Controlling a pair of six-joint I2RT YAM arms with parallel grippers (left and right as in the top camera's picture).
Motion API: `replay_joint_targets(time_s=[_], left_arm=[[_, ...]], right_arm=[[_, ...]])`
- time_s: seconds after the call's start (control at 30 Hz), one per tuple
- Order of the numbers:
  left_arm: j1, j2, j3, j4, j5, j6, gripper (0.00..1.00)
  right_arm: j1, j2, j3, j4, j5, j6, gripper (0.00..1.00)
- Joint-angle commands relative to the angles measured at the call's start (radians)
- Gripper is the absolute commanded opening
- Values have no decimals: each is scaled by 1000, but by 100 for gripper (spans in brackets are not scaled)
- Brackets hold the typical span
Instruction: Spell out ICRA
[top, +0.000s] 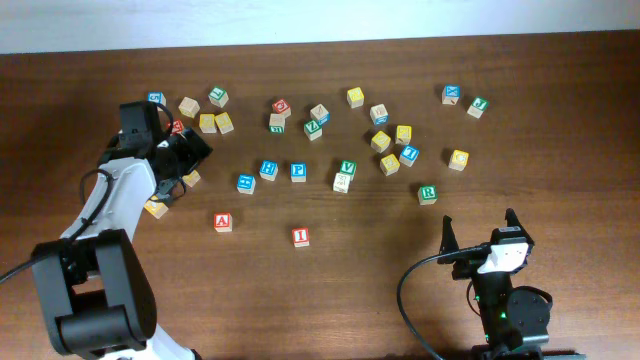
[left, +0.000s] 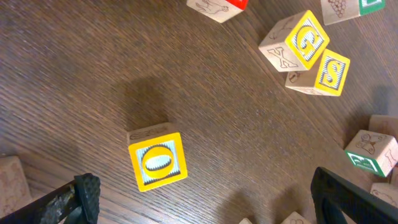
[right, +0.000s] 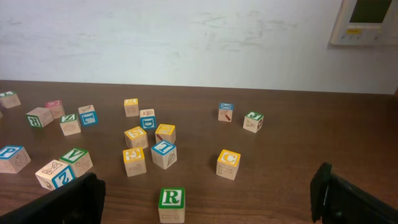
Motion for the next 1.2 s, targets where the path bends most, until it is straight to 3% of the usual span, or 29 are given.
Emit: replay_joint_targets(time_s=[0.0, 0.2, 0.4, 0.67, 0.77, 0.9, 1.03, 1.1, 1.17], left_arm=[[10, -1, 27, -6, -47, 39, 99], [68, -163, 171, -83, -52, 98, 99], [81, -368, 183, -167, -134, 119, 99], [80, -363, 181, -317, -83, 120, 100], [34, -336, 177, -373, 84, 312, 99], [-75, -319, 177, -425, 87, 341, 99], [-152, -317, 177, -522, -138, 340, 99], [-118, -317, 177, -572, -253, 232, 99], [-28, -317, 177, -589, -253, 144, 99]], right_arm=[[6, -8, -6, -6, 8, 4, 98], [6, -8, -6, -6, 8, 4, 98], [6, -8, -6, -6, 8, 4, 98], [6, -8, -6, -6, 8, 4, 98], [6, -8, -6, -6, 8, 4, 98], [6, -8, -6, -6, 8, 4, 98], [6, -8, -6, -6, 8, 5, 98], [6, -8, -6, -6, 8, 4, 98], [6, -8, -6, -6, 8, 4, 98]])
